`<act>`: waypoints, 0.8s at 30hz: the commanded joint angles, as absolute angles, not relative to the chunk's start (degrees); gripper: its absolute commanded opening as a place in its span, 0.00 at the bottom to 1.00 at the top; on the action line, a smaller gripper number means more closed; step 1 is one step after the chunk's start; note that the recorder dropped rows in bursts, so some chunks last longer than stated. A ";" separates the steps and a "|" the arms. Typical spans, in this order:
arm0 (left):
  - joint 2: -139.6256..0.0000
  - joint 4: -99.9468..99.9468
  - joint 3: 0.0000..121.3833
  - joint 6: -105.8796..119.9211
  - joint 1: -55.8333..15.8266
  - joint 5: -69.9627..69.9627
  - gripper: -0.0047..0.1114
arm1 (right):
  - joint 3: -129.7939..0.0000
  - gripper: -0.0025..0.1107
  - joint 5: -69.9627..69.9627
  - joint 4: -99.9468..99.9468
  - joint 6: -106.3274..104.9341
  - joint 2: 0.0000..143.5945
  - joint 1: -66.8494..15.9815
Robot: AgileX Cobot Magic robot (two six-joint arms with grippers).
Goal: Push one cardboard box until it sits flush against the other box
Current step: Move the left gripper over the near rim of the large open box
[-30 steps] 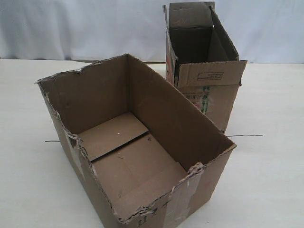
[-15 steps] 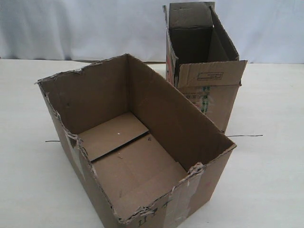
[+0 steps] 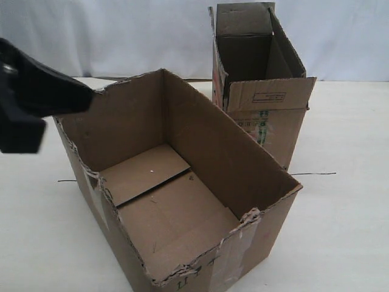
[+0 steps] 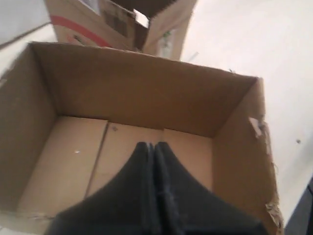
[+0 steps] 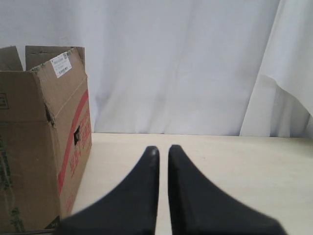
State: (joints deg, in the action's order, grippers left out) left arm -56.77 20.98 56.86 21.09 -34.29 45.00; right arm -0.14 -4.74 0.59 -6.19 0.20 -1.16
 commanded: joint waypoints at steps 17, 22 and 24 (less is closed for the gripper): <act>-80.09 20.13 66.81 14.27 -62.57 47.79 0.04 | 0.00 0.07 -4.56 0.90 -6.46 0.00 -0.85; -83.90 21.25 66.97 13.37 -62.57 43.86 0.04 | 0.00 0.07 -4.56 0.90 -6.46 0.00 -0.85; -84.69 21.75 67.60 13.37 -62.69 45.29 0.04 | 0.00 0.07 -4.56 0.90 -6.46 0.00 -0.85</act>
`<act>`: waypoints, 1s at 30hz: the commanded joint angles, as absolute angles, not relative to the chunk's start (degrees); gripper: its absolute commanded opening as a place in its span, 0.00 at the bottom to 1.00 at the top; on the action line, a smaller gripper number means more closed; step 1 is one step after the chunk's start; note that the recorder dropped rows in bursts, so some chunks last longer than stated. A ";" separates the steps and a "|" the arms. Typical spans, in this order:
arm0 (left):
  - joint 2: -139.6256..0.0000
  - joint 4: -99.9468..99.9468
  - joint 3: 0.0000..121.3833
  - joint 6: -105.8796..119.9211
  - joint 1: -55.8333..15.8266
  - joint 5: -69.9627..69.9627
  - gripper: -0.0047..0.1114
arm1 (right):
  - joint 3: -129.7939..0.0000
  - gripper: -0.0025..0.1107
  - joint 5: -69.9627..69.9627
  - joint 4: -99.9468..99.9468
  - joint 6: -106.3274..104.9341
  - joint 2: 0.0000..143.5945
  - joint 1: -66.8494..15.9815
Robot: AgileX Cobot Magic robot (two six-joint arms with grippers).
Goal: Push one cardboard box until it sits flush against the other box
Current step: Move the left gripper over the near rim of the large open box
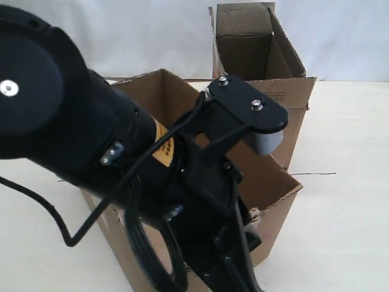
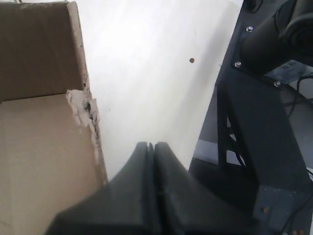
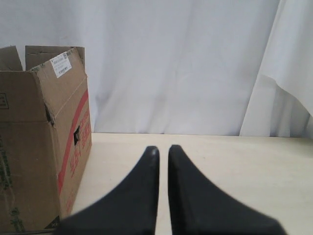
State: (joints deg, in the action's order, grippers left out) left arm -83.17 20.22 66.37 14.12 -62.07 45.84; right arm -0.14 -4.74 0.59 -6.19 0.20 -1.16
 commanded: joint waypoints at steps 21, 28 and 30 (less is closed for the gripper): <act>-87.50 16.36 71.66 2.31 -67.51 48.70 0.04 | 0.00 0.07 -4.56 0.90 -6.46 0.00 -0.85; -87.70 6.61 71.66 -12.19 -71.48 51.16 0.04 | 0.00 0.07 -4.56 0.90 -6.46 0.00 -0.85; -89.25 6.38 71.66 -13.71 -72.56 52.02 0.04 | 0.00 0.07 -4.56 0.90 -6.46 0.00 -0.85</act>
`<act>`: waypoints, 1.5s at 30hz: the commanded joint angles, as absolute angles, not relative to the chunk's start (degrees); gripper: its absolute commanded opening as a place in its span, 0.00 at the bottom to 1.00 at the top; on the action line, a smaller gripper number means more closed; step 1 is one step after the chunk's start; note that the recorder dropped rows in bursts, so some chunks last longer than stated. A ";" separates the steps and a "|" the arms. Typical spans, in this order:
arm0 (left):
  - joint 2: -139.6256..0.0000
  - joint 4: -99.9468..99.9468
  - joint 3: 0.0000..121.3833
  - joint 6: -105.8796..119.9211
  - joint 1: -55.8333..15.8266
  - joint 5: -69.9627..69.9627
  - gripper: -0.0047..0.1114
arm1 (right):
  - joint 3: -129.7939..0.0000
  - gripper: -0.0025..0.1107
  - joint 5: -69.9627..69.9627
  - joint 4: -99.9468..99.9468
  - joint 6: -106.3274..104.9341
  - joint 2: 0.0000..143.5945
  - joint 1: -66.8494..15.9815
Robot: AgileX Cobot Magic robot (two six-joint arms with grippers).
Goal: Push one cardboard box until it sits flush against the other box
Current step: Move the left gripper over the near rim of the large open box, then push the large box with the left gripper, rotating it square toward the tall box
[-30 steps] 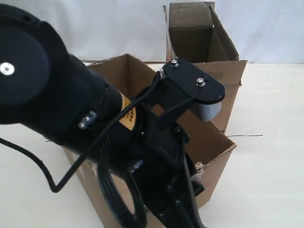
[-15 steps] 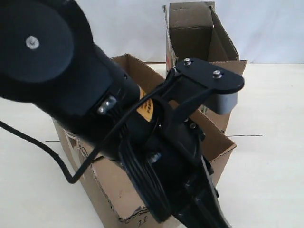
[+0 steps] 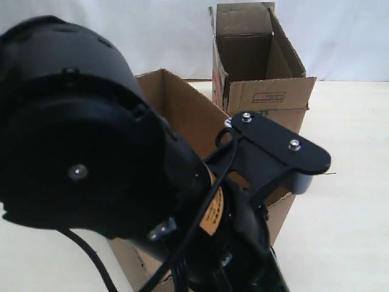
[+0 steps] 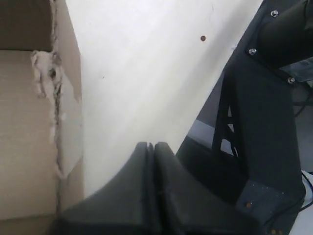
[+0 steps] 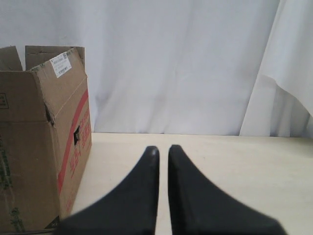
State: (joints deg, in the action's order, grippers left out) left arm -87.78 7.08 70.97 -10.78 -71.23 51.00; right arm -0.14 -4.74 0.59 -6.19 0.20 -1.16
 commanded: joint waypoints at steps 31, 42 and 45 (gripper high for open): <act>-98.51 -13.01 71.66 -22.37 -74.37 61.73 0.04 | 0.00 0.07 -4.56 0.90 -6.46 0.00 -0.85; -98.51 -15.52 71.66 -20.93 -71.06 63.90 0.04 | 0.00 0.07 -4.56 0.90 -6.46 0.00 -0.85; -98.51 -15.66 71.66 -20.24 -70.01 64.94 0.04 | 0.00 0.07 -4.56 0.90 -6.46 0.00 -0.85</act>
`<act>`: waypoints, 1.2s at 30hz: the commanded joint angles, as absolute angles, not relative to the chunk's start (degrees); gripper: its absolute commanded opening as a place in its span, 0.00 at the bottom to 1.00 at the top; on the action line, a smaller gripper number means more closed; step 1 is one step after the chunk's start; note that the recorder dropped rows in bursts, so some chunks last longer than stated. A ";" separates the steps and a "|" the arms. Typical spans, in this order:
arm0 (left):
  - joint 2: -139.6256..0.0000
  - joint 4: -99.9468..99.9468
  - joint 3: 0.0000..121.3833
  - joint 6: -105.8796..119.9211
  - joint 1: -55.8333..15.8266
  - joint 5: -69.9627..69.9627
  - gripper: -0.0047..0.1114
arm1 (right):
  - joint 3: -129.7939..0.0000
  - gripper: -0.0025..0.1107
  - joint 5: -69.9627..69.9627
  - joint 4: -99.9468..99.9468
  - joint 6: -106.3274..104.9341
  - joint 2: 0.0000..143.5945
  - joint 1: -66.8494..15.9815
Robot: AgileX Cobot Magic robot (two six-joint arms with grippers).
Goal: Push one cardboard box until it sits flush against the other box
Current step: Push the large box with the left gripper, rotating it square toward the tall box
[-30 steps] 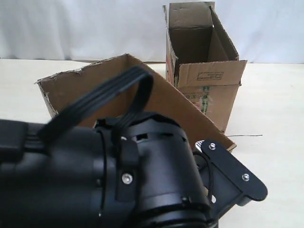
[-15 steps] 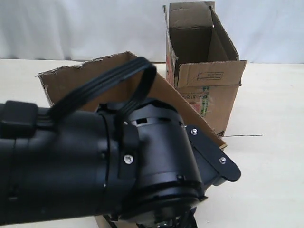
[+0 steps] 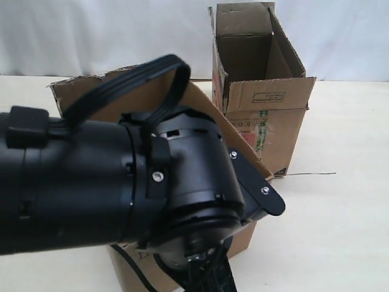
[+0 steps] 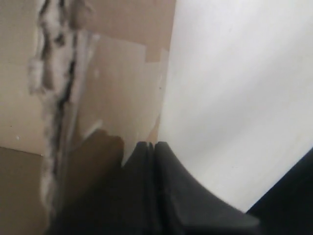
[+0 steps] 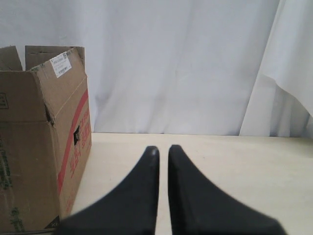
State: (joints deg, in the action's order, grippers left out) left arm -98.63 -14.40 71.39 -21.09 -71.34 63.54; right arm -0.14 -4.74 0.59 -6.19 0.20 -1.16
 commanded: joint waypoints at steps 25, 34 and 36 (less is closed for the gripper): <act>-98.51 -19.11 71.46 -13.16 -57.24 64.71 0.04 | 0.00 0.07 -4.56 0.90 -6.46 0.00 -0.85; -98.51 -20.40 71.46 -10.64 -50.12 57.54 0.04 | 0.00 0.07 -4.56 0.90 -6.46 0.00 -0.85; -98.51 -20.40 71.46 -10.27 -48.25 56.35 0.04 | 0.00 0.07 -4.56 0.90 -6.46 0.00 -0.85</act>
